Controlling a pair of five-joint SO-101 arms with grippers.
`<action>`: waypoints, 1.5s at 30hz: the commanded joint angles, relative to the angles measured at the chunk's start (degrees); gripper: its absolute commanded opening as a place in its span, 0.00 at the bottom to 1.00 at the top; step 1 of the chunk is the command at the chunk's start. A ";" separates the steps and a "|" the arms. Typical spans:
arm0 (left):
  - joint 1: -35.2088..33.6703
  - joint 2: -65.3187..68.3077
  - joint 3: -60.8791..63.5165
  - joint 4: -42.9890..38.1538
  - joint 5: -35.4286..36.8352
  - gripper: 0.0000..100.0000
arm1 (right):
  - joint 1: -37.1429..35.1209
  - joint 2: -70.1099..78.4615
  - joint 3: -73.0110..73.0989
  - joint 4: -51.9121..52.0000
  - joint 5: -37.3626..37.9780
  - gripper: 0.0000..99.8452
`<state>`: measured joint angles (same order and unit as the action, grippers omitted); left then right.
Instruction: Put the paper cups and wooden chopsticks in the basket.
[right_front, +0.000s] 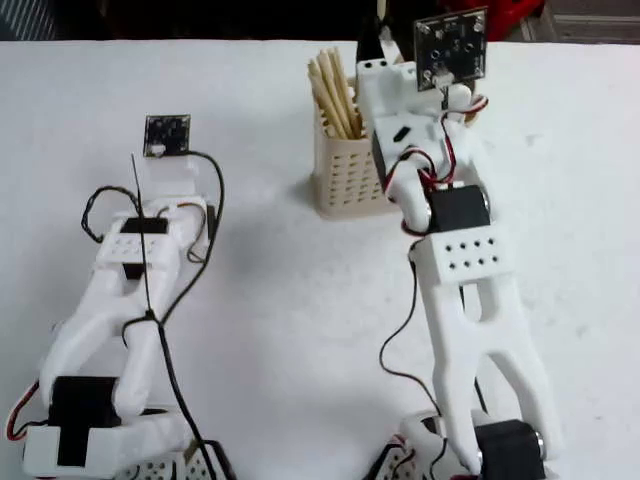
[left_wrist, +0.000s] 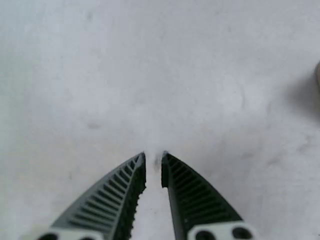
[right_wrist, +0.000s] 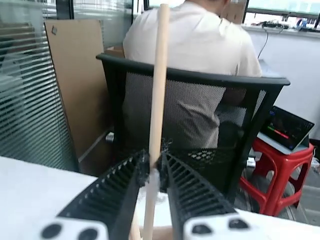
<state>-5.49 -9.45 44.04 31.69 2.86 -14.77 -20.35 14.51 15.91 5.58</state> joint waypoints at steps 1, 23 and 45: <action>0.04 -2.59 -1.05 -1.32 -0.18 0.08 | -0.13 0.13 -2.46 -1.19 -0.44 0.02; -2.86 -25.98 8.44 -1.32 -0.18 0.08 | 0.75 -36.00 28.04 13.85 0.09 0.07; -1.98 -88.48 50.81 -1.32 -0.53 0.08 | 5.85 -81.10 63.47 42.15 0.18 0.09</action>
<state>-7.78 -90.86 90.02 31.69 2.77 -11.78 -101.49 76.84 57.58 5.58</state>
